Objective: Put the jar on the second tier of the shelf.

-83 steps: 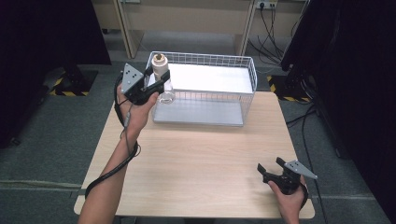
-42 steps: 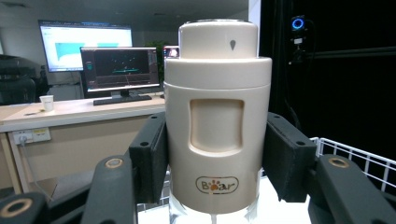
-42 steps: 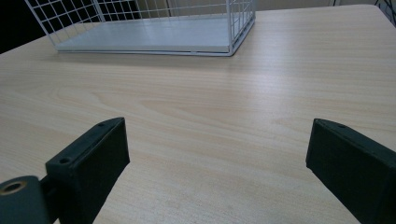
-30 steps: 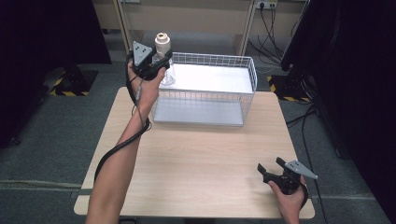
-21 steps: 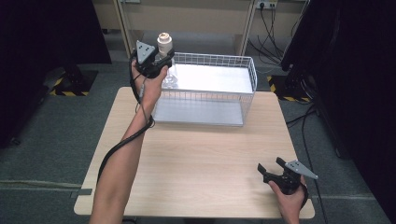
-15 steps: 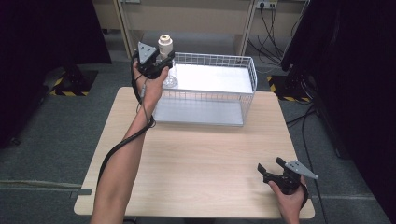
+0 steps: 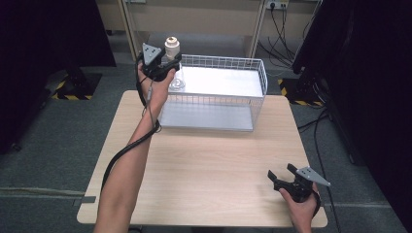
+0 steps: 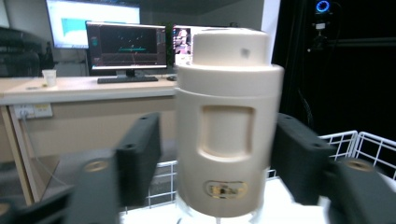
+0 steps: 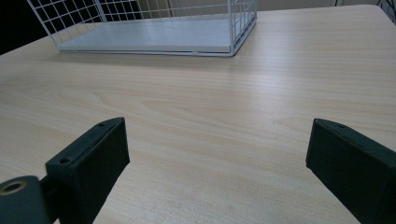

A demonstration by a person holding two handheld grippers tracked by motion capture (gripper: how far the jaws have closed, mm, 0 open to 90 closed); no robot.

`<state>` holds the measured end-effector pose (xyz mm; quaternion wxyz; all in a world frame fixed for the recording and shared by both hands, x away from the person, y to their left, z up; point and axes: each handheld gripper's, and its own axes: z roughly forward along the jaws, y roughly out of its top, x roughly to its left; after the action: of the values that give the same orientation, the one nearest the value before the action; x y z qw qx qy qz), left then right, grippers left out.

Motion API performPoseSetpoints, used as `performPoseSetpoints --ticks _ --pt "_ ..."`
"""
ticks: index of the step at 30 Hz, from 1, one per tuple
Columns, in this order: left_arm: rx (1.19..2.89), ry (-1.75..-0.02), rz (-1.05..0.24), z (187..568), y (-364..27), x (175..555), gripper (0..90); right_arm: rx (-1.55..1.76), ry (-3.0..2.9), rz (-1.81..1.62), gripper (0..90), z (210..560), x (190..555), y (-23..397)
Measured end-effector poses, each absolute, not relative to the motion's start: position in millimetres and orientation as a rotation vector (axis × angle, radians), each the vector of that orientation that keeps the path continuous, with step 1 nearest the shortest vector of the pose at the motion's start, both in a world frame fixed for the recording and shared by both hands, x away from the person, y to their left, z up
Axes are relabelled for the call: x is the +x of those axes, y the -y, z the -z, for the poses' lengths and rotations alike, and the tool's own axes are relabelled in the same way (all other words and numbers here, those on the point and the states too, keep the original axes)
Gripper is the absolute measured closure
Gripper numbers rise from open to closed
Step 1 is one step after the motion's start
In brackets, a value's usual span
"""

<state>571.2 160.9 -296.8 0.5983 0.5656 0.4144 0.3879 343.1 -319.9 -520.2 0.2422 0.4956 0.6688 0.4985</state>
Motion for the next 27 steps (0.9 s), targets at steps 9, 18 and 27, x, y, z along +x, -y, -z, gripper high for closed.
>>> performPoseSetpoints --ticks 9,18,27 --pt "1.32 -0.975 -0.959 289 -164 560 8.6 1.353 -1.832 -1.356 6.2 520 343 319" --pt "1.355 -0.961 -0.961 290 -171 546 7.8 1.351 -1.831 -1.351 6.1 520 343 319" --pt "1.378 -0.951 -0.949 289 -174 533 7.8 1.352 -1.831 -1.35 6.2 520 343 319"
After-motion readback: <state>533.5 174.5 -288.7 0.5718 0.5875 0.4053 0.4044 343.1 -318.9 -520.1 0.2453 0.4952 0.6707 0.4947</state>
